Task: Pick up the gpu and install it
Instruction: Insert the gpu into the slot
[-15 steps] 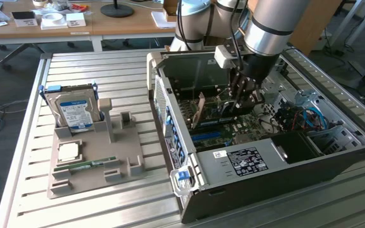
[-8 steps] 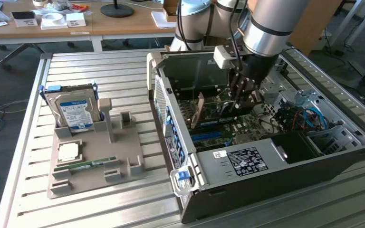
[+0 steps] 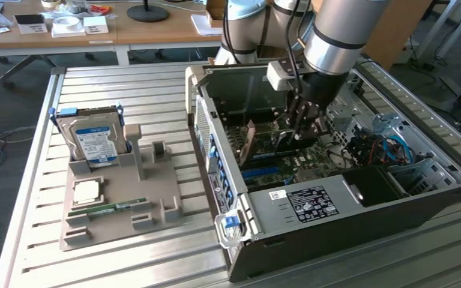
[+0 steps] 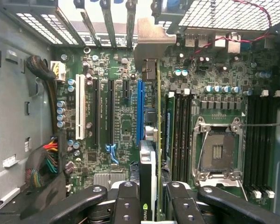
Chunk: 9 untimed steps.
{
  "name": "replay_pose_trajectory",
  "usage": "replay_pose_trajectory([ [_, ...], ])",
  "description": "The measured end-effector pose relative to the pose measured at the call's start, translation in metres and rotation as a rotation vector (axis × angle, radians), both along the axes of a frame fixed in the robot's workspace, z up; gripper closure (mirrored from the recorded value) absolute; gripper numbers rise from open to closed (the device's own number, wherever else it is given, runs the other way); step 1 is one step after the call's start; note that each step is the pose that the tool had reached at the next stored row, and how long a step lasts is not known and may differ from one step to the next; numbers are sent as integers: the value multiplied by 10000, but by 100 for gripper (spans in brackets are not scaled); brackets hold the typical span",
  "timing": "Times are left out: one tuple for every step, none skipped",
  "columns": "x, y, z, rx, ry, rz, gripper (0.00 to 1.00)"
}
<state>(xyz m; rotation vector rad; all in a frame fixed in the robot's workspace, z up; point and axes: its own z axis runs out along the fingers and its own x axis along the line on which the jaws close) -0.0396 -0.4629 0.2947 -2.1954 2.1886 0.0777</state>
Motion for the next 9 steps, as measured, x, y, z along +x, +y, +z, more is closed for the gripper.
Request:
replay_pose_trajectory([
  [-6, -1, -5, 0, 0, 0, 73],
  [-12, -1, -12, 1, -2, 1, 73],
  [-20, -1, -21, 2, -3, 1, 73],
  [-27, -1, -30, 3, -6, 1, 73],
  [-32, -1, -39, 3, -7, 1, 73],
  [-36, -1, -45, 2, -7, 1, 73],
  [-40, -1, -49, 1, -7, 2, 73],
  [-44, -2, -51, 0, -6, 1, 73],
  [-49, -4, -53, 2, -7, 2, 73],
])
